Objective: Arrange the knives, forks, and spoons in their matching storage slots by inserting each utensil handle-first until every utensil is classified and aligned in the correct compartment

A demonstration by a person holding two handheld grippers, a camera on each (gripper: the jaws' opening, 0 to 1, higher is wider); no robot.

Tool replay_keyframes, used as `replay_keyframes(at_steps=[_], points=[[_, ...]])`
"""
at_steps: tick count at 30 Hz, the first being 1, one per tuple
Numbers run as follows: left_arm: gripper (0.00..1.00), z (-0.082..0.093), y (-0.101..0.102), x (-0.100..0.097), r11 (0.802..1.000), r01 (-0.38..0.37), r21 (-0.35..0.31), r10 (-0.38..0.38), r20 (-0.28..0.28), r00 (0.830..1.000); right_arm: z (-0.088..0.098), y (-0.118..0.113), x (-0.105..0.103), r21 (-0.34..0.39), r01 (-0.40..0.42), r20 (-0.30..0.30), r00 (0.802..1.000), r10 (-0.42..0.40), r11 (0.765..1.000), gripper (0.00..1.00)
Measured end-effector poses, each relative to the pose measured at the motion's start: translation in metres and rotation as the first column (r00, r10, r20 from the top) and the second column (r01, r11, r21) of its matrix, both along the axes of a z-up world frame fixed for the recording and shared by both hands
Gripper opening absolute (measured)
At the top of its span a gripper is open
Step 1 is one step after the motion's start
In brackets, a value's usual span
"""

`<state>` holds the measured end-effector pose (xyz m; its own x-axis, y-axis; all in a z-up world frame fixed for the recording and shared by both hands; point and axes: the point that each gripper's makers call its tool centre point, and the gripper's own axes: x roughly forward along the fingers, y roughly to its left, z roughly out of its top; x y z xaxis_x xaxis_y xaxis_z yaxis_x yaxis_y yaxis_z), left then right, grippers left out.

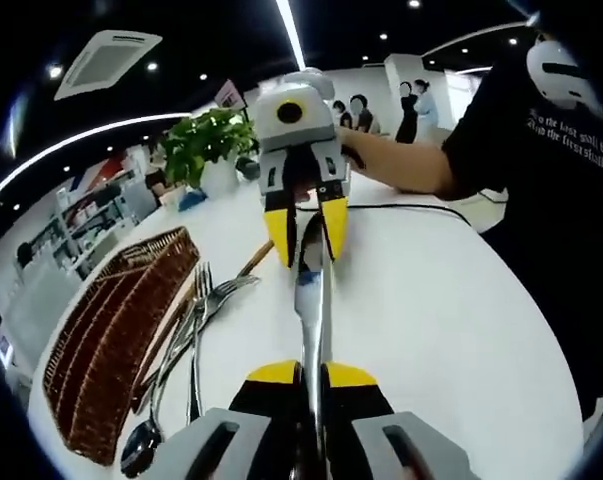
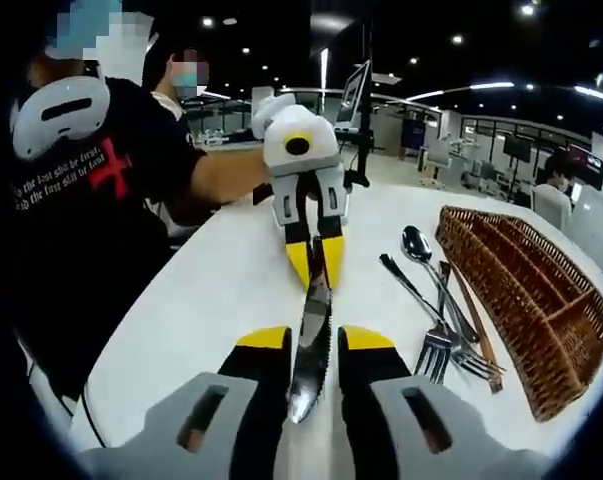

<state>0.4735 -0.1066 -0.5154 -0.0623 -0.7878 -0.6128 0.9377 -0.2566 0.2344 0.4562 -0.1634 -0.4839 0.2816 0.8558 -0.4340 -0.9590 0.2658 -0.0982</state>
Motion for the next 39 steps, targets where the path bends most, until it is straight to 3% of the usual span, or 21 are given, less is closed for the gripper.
replay_keyframes(at_steps=[2, 6, 10, 14, 16, 18, 20, 21, 22, 23, 26, 27, 33, 39], points=[[0.06, 0.008, 0.002, 0.003, 1.000, -0.006, 0.008, 0.006, 0.012, 1.000, 0.007, -0.004, 0.003, 0.016, 0.024, 0.018, 1.000, -0.024, 1.000, 0.35], [0.06, 0.024, 0.005, 0.007, 0.999, -0.029, 0.018, 0.029, 0.012, 1.000, 0.024, -0.009, 0.003, 0.098, 0.057, -0.004, 0.998, -0.057, 0.994, 0.62], [0.07, 0.038, 0.006, 0.015, 0.998, -0.050, 0.042, 0.050, 0.015, 0.999, 0.038, -0.018, 0.010, 0.159, 0.129, -0.022, 0.992, -0.127, 0.979, 1.00], [0.06, 0.055, 0.007, 0.024, 0.995, -0.066, 0.079, 0.062, 0.055, 0.997, 0.050, -0.040, 0.024, 0.166, 0.214, 0.022, 0.975, -0.220, 0.963, 1.00], [0.06, 0.065, 0.007, 0.029, 0.993, -0.073, 0.092, 0.067, 0.069, 0.995, 0.057, -0.056, 0.035, 0.176, 0.292, 0.035, 0.952, -0.303, 0.940, 1.00], [0.06, 0.075, 0.007, 0.033, 0.992, -0.083, 0.098, 0.076, 0.078, 0.994, 0.063, -0.075, 0.045, 0.202, 0.384, 0.015, 0.919, -0.395, 0.901, 1.00], [0.06, 0.082, 0.008, 0.038, 0.990, -0.095, 0.105, 0.084, 0.100, 0.991, 0.059, -0.092, 0.050, 0.194, 0.459, -0.055, 0.887, -0.458, 0.867, 1.00], [0.06, 0.086, 0.008, 0.041, 0.989, -0.100, 0.105, 0.089, 0.109, 0.990, 0.061, -0.099, 0.054, 0.202, 0.480, -0.041, 0.875, -0.482, 0.854, 1.00], [0.07, 0.089, 0.008, 0.043, 0.989, -0.107, 0.104, 0.095, 0.115, 0.989, 0.066, -0.111, 0.061, 0.211, 0.531, -0.011, 0.841, -0.541, 0.821, 1.00], [0.07, 0.093, 0.008, 0.044, 0.988, -0.112, 0.106, 0.099, 0.116, 0.988, 0.067, -0.115, 0.062, 0.212, 0.543, -0.008, 0.832, -0.555, 0.812, 1.00], [0.07, 0.107, 0.006, 0.045, 0.991, -0.091, 0.094, 0.076, 0.156, 0.985, 0.085, -0.139, 0.069, 0.280, 0.634, -0.016, 0.754, -0.657, 0.721, 1.00], [0.06, 0.111, 0.006, 0.045, 0.991, -0.094, 0.098, 0.077, 0.160, 0.984, 0.092, -0.143, 0.068, 0.307, 0.644, -0.015, 0.740, -0.673, 0.701, 1.00], [0.06, 0.134, 0.004, 0.049, 0.996, -0.056, 0.072, 0.041, 0.195, 0.980, 0.101, -0.151, 0.062, 0.338, 0.644, -0.023, 0.735, -0.678, 0.686, 0.99], [0.06, 0.143, 0.004, 0.052, 0.994, -0.074, 0.075, 0.056, 0.217, 0.975, 0.090, -0.146, 0.059, 0.285, 0.654, -0.027, 0.736, -0.677, 0.701, 1.00]])
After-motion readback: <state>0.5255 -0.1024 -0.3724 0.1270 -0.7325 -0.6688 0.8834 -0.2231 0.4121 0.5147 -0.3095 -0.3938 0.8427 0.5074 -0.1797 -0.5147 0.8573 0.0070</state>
